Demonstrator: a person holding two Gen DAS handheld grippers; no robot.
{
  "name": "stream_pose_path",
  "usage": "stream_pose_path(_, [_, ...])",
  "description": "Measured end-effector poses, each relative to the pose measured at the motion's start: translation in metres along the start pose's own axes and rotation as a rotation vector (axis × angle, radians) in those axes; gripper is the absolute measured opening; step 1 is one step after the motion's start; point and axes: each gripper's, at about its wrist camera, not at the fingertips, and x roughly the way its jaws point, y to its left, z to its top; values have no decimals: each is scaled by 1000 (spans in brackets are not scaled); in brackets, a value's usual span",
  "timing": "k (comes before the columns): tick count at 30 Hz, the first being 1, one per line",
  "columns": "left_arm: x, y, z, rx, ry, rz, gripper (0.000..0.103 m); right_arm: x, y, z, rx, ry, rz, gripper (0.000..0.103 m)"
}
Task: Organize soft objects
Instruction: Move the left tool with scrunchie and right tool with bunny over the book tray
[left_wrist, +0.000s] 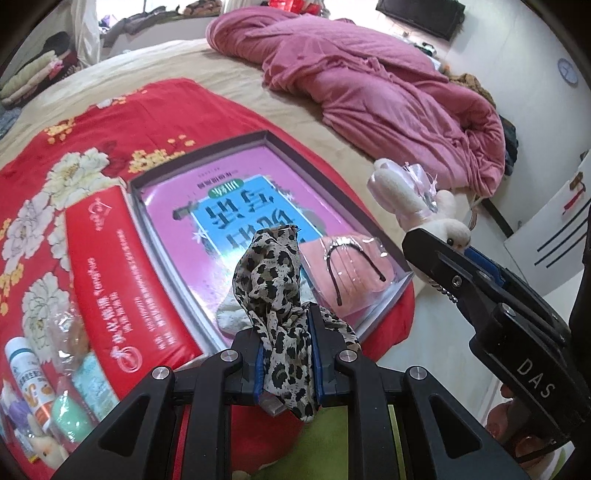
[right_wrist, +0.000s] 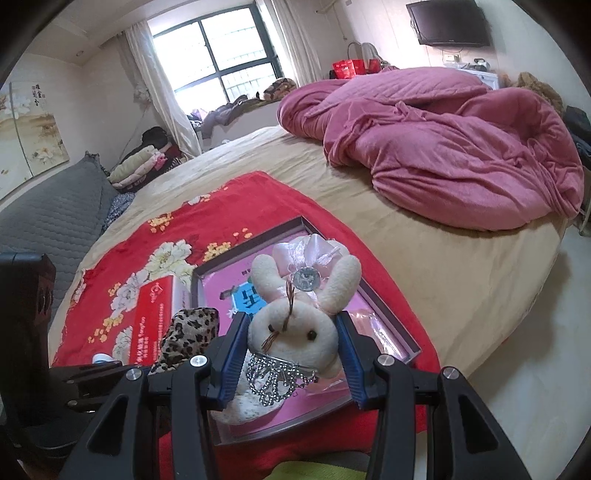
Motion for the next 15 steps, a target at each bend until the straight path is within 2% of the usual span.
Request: stream_pose_path(15, [45, -4, 6, 10, 74, -8, 20, 35, -17, -6, -10, 74, 9, 47])
